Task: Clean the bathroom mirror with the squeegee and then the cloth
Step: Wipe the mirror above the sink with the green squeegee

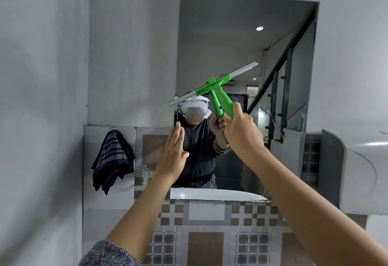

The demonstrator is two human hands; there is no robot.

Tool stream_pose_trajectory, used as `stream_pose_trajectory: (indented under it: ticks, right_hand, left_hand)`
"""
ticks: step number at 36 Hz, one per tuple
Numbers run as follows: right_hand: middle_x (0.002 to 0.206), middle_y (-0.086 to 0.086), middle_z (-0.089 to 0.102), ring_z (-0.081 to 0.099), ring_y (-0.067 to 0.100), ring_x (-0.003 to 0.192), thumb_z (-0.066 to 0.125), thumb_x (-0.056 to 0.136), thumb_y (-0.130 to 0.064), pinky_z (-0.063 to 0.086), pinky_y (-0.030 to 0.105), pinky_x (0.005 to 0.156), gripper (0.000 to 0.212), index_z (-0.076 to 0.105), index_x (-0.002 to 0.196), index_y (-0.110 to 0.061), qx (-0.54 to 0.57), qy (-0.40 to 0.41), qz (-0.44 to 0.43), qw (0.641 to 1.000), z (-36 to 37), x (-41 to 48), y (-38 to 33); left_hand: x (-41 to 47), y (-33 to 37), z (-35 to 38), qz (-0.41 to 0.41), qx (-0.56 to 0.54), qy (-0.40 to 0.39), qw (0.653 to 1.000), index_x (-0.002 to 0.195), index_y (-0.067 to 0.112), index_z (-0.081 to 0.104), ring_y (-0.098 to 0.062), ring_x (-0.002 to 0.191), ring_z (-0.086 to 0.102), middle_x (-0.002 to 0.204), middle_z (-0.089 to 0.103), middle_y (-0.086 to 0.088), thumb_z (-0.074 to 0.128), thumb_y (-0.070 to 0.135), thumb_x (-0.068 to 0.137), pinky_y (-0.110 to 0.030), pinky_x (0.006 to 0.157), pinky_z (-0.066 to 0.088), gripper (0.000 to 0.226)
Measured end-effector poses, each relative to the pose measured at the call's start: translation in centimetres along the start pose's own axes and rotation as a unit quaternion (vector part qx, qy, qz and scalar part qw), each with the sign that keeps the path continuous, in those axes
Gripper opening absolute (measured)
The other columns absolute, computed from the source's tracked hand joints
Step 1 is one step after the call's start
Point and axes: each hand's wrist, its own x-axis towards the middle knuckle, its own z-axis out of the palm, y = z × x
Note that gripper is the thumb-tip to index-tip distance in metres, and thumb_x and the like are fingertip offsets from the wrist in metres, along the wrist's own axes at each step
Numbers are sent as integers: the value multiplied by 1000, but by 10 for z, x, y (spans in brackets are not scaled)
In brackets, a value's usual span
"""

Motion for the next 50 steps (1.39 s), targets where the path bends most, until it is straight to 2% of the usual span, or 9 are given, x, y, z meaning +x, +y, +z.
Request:
stream_pose_trajectory:
  ticks: [3,10,16,21,27,33,38,42,50]
  right_hand:
    - [87,11,54,51,28,67,36,98,-27,37,33,53,33,35,125,-8,-12,-4,-14,1000,-5,4,6]
    - [81,8,49,48,28,64,40,96,-25,33,30,51,33,36,126,-11,-64,-12,-42,997,-21,13,20]
    - [82,7,52,50,29,67,42,95,-29,37,32,56,26,41,116,-12,-97,-18,-81,992,-36,22,34]
    - [84,4,54,50,26,67,43,94,-27,36,29,56,24,44,117,-17,-118,-10,-97,988,-43,29,48]
    - [83,1,52,48,24,66,44,94,-27,34,27,54,27,45,119,-20,-128,-2,-121,984,-49,35,63]
    - [90,1,61,49,20,68,44,94,-32,38,28,57,31,45,124,-22,-141,8,-143,980,-59,41,79]
    - [98,0,65,49,18,71,46,93,-34,37,27,58,34,45,126,-25,-152,11,-145,978,-65,45,92]
    - [90,-1,62,48,18,70,47,92,-34,36,27,60,34,46,125,-25,-156,13,-142,977,-71,46,101]
    - [90,2,66,55,21,68,52,92,-30,44,30,60,36,47,126,-23,-136,22,-105,985,-77,35,134]
  left_hand:
    - [1,0,2,-6,7,-1,1000,145,12,1,-13,141,-9,154,-10,1,58,7,88,-22,108,10,81]
    - [1,4,1,-14,-7,6,1000,139,19,-13,-12,140,-10,152,-13,5,56,8,89,-21,107,14,86]
    - [1,5,1,-18,10,3,1000,139,20,-12,-12,141,-8,152,-11,6,58,10,88,-25,110,15,87]
    - [3,8,-2,-33,23,11,999,146,13,3,-15,143,-2,155,-1,1,53,16,92,-30,114,9,73]
    - [27,11,-14,-40,14,44,998,145,8,17,-19,143,5,155,10,-6,44,20,96,-34,111,15,58]
    - [80,12,-38,-17,27,84,996,142,1,24,-24,142,11,154,17,-12,42,14,96,-38,116,15,51]
    - [120,14,-50,-2,52,105,993,143,2,21,-21,143,9,155,14,-10,42,15,96,-30,116,12,54]
    - [142,16,-53,12,69,115,991,144,4,18,-18,143,5,156,10,-8,45,15,95,-21,111,2,57]
    - [150,11,-52,45,42,110,992,145,5,14,-15,143,3,156,7,-6,44,18,96,-25,115,5,59]
